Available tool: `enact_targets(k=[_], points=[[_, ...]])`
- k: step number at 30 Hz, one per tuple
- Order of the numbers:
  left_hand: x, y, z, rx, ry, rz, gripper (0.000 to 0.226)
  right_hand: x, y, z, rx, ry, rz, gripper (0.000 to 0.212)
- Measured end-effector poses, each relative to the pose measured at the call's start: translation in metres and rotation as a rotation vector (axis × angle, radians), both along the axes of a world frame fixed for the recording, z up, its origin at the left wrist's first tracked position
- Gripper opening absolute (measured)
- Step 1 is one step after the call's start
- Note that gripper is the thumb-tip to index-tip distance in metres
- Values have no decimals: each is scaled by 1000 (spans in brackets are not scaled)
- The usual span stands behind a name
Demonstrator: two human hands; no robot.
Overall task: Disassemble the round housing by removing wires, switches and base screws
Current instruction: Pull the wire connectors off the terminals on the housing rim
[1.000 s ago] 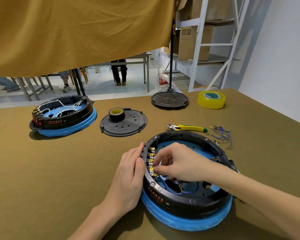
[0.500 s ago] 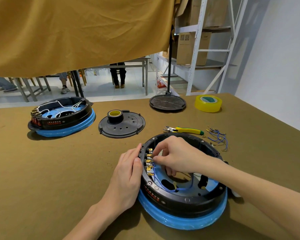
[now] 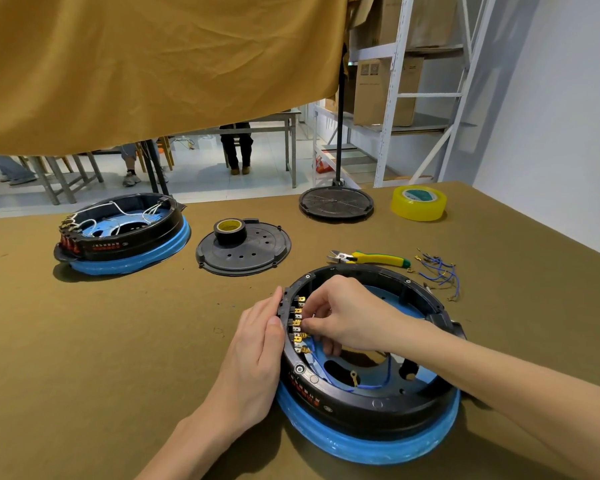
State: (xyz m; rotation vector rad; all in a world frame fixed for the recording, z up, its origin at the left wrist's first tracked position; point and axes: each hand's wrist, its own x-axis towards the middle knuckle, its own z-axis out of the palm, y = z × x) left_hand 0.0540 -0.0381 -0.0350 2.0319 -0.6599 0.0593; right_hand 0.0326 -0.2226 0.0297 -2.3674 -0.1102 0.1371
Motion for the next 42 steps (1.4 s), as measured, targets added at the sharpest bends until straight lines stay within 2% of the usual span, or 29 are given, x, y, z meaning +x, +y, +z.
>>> enact_targets(k=[5,11,16,21,35,38,42], points=[[0,-1,0,1,-2,6,64,-1,1,-2,-42,-30,-4,16],[0,-1,0,-9,3,3,74,0,-1,1,-49,-13,1,14],[0,-2,0,-13,-8,17,65,0,-2,1,-46,-15,6,15],[-1,-3,0,-26,-13,6,74,0,-4,0,-41,-25,-1,15],[2,-3,-2,-17,-31,10,68,-4,-13,0,-10,29,-5,18],[2,-4,-2,-20,-39,17,66,-6,-15,-1,-34,-41,-44,16],[1,-4,0,-13,-47,19,61,-11,-6,0,-81,-106,24,11]])
